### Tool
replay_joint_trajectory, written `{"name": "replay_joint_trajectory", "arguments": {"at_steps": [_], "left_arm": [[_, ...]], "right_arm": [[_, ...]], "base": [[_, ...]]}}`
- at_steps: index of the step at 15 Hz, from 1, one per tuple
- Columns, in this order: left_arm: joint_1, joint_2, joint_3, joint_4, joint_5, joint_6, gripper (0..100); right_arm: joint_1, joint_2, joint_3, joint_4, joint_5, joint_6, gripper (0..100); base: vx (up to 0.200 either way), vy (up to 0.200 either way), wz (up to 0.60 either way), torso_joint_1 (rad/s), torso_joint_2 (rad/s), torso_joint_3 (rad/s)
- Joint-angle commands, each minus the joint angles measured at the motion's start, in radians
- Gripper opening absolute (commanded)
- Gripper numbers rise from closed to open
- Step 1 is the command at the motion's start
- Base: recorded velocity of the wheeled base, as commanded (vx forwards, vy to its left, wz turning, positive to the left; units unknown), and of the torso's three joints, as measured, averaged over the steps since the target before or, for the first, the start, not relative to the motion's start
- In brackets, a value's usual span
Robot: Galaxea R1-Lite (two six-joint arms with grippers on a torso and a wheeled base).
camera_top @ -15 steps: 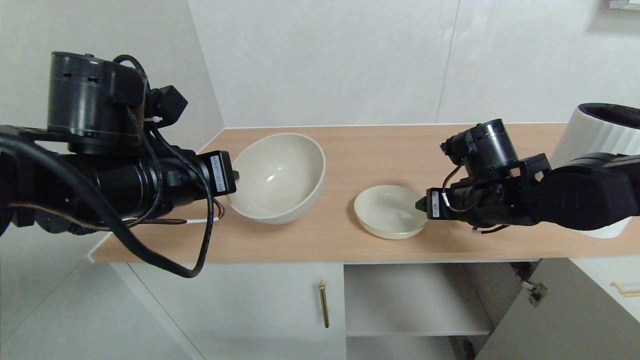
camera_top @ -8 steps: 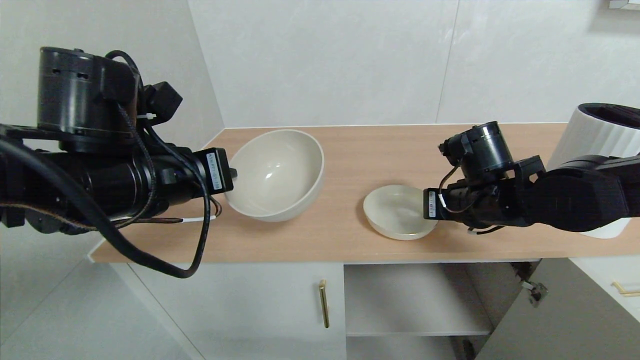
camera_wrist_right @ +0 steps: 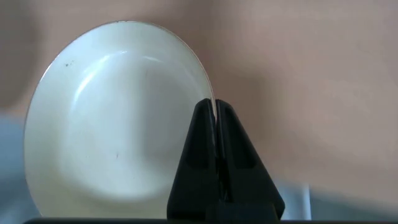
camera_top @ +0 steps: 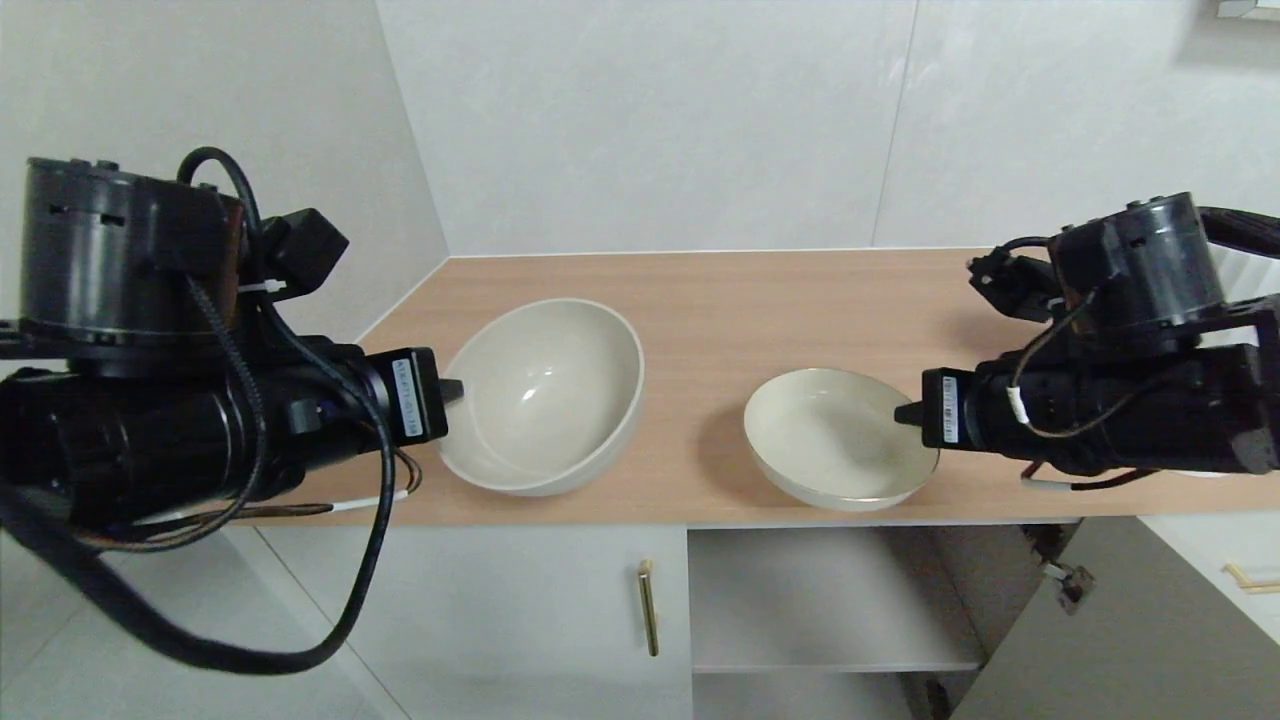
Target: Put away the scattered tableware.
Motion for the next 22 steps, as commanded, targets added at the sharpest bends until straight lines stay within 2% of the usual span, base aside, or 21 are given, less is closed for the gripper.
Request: {"name": "replay_joint_trajectory", "arguments": {"at_steps": [1, 3, 7, 14, 18, 22], "left_arm": [[-0.008, -0.068, 0.047, -0.003, -0.001, 0.001, 0], [-0.033, -0.070, 0.060, -0.003, 0.001, 0.000, 0], [-0.083, -0.048, 0.102, -0.004, 0.004, -0.002, 0], [-0.086, -0.030, 0.103, -0.003, 0.004, -0.002, 0], [-0.096, -0.025, 0.114, -0.003, 0.004, 0.003, 0], [-0.096, -0.025, 0.113, -0.003, 0.004, 0.006, 0]], "right_arm": [[0.001, -0.144, 0.107, 0.016, 0.013, 0.002, 0], [0.002, -0.194, 0.182, 0.016, 0.013, 0.011, 0], [0.007, -0.203, 0.227, 0.011, 0.047, 0.010, 0], [0.005, -0.191, 0.234, 0.009, 0.047, 0.005, 0], [0.005, -0.186, 0.253, -0.001, 0.044, 0.004, 0], [0.001, -0.157, 0.293, -0.089, 0.039, -0.016, 0]], "base": [[0.000, 0.000, 0.00, 0.000, 0.00, 0.000], [0.000, 0.000, 0.00, 0.000, 0.00, 0.000], [0.000, 0.000, 0.00, 0.000, 0.00, 0.000], [-0.171, 0.000, 0.00, 0.002, 0.00, 0.002], [0.000, 0.000, 0.00, 0.000, 0.00, 0.000], [0.000, 0.000, 0.00, 0.000, 0.00, 0.000]]}}
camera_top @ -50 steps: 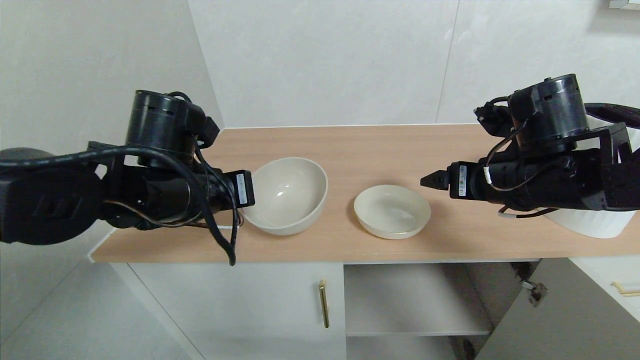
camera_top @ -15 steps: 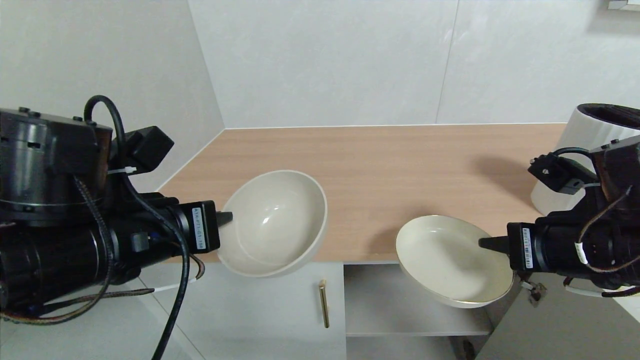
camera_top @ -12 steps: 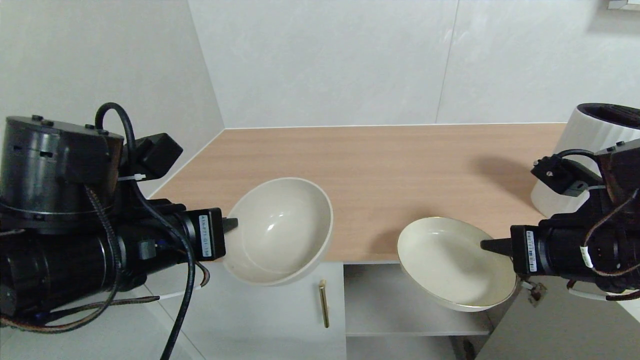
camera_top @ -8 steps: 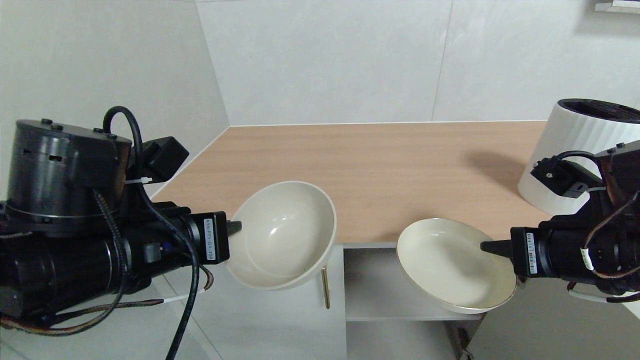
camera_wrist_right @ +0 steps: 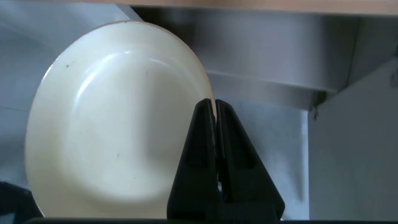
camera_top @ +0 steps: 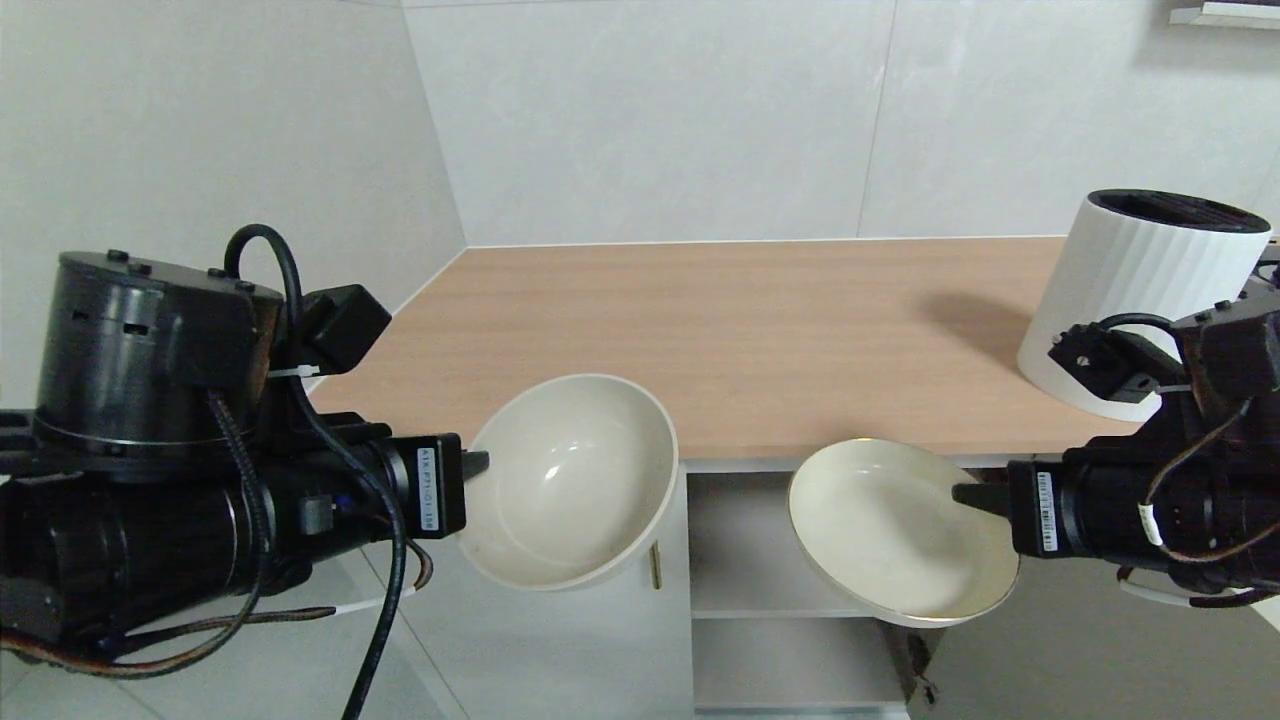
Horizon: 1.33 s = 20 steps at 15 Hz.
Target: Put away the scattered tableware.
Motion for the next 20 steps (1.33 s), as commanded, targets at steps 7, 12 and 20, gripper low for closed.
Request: {"name": "replay_joint_trajectory", "arguments": {"at_steps": [7, 12, 20], "left_arm": [[0.001, 0.009, 0.000, 0.000, 0.001, -0.001, 0], [0.001, 0.010, 0.000, 0.000, 0.001, -0.001, 0], [0.001, 0.012, 0.000, 0.000, 0.001, -0.001, 0]], "right_arm": [[0.000, 0.032, 0.050, -0.063, -0.001, -0.025, 0], [0.000, 0.038, 0.050, -0.063, -0.001, -0.027, 0], [0.000, 0.047, 0.051, -0.063, -0.001, -0.027, 0]], "base": [[0.000, 0.000, 0.00, -0.051, 0.13, 0.079], [0.000, 0.000, 0.00, -0.167, 0.45, 0.279], [0.000, 0.000, 0.00, -0.133, 0.45, 0.319]]}}
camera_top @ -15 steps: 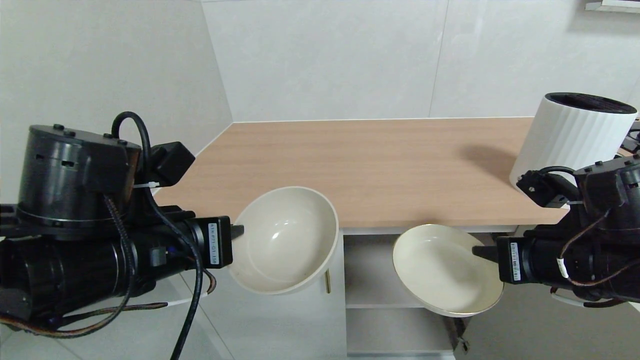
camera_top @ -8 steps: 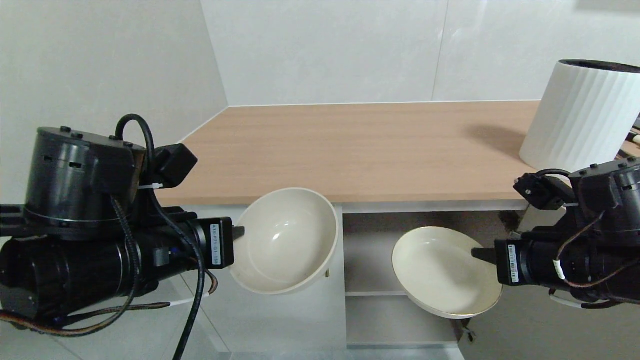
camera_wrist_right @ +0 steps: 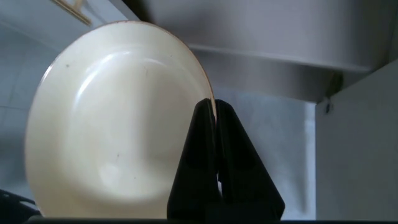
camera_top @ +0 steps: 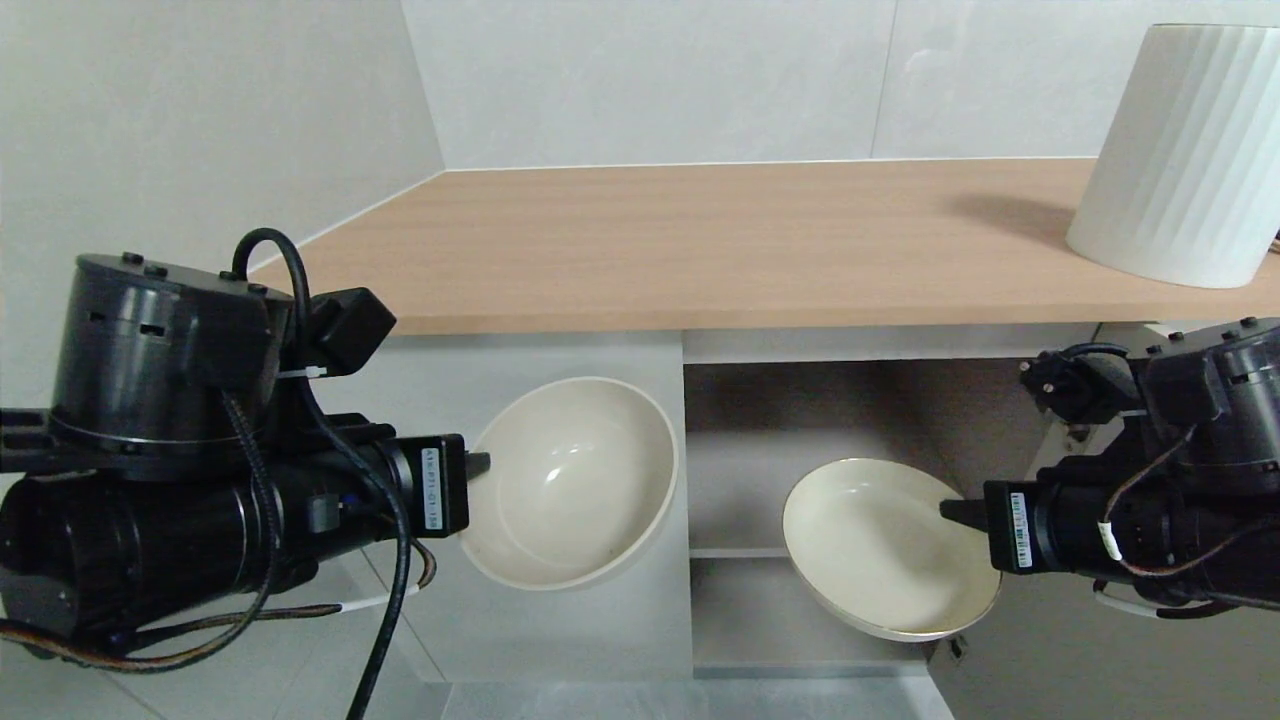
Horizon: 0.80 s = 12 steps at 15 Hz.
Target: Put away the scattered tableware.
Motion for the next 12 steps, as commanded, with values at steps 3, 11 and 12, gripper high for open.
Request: {"name": "replay_joint_trajectory", "arguments": {"at_steps": [3, 11, 12], "left_arm": [[0.000, 0.005, 0.000, -0.002, 0.002, -0.001, 0], [0.000, 0.008, 0.000, -0.002, 0.008, -0.001, 0], [0.000, 0.008, 0.000, -0.002, 0.008, -0.001, 0]], "right_arm": [[0.000, 0.003, 0.005, -0.001, 0.000, -0.003, 0], [0.006, 0.103, 0.031, -0.001, 0.002, -0.094, 0], [0.006, 0.146, 0.034, -0.003, 0.002, -0.115, 0]], "base": [[0.000, 0.000, 0.00, -0.038, 0.21, 0.159], [0.000, 0.000, 0.00, -0.003, 0.01, 0.005], [0.000, 0.000, 0.00, 0.000, 0.00, 0.000]]}}
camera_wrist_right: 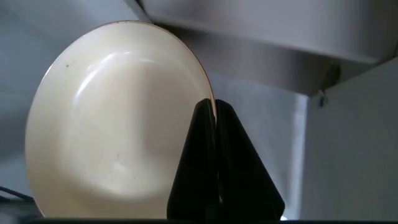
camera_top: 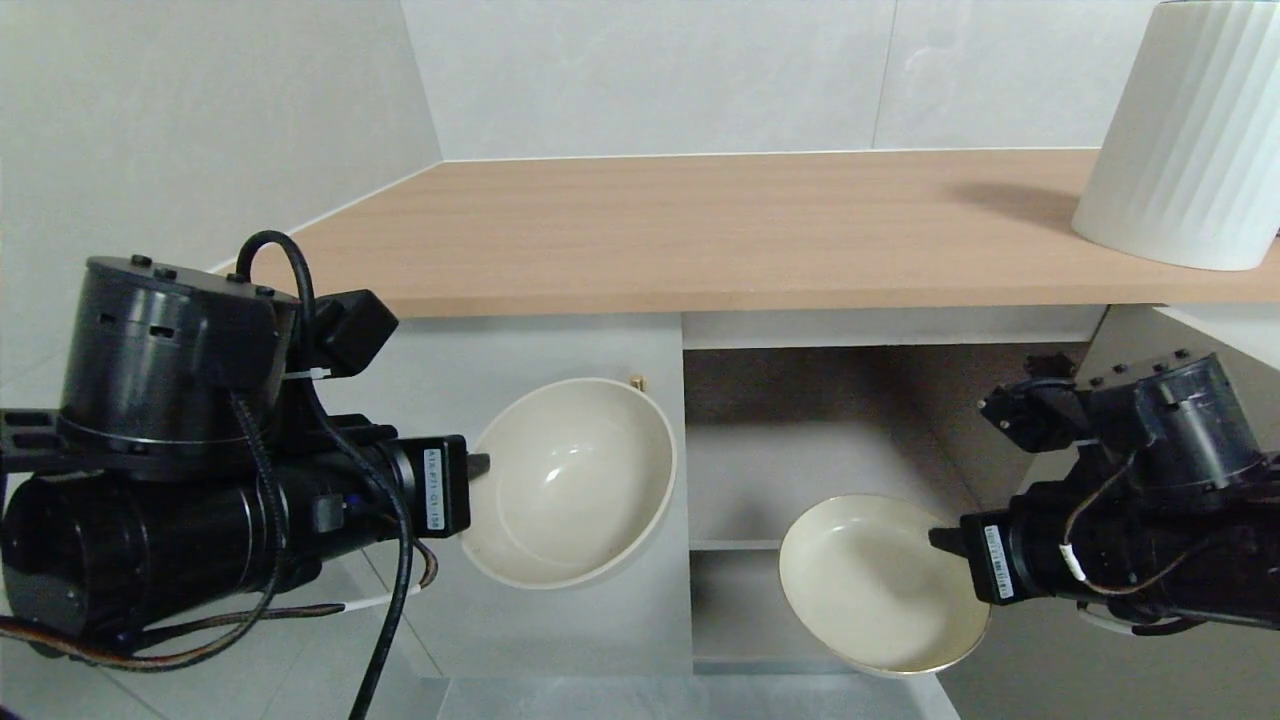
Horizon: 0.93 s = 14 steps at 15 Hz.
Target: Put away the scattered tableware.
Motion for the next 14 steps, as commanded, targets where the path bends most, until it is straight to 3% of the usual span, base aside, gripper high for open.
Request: {"name": "replay_joint_trajectory", "arguments": {"at_steps": [1, 4, 5, 9, 14], "left_arm": [[0.000, 0.002, 0.000, 0.000, 0.000, 0.000, 0], [0.000, 0.003, 0.000, 0.000, 0.000, 0.000, 0], [0.000, 0.012, 0.000, -0.002, 0.000, -0.002, 0], [0.000, 0.032, 0.000, -0.002, 0.002, -0.003, 0], [0.000, 0.028, -0.005, -0.002, 0.002, -0.003, 0]], "right_arm": [[0.002, 0.127, 0.004, -0.006, 0.002, -0.019, 0], [0.000, 0.267, 0.006, -0.128, -0.001, -0.012, 0], [-0.015, 0.354, 0.006, -0.247, -0.003, 0.022, 0], [-0.063, 0.540, -0.014, -0.489, -0.032, 0.100, 0], [-0.084, 0.713, -0.149, -0.520, -0.115, 0.129, 0]], "base": [[0.000, 0.000, 0.00, 0.000, 0.00, 0.000], [0.000, 0.000, 0.00, 0.000, 0.00, 0.000], [0.000, 0.000, 0.00, 0.000, 0.00, 0.000], [0.000, 0.000, 0.00, 0.000, 0.00, 0.000], [0.000, 0.000, 0.00, 0.000, 0.00, 0.000]]}}
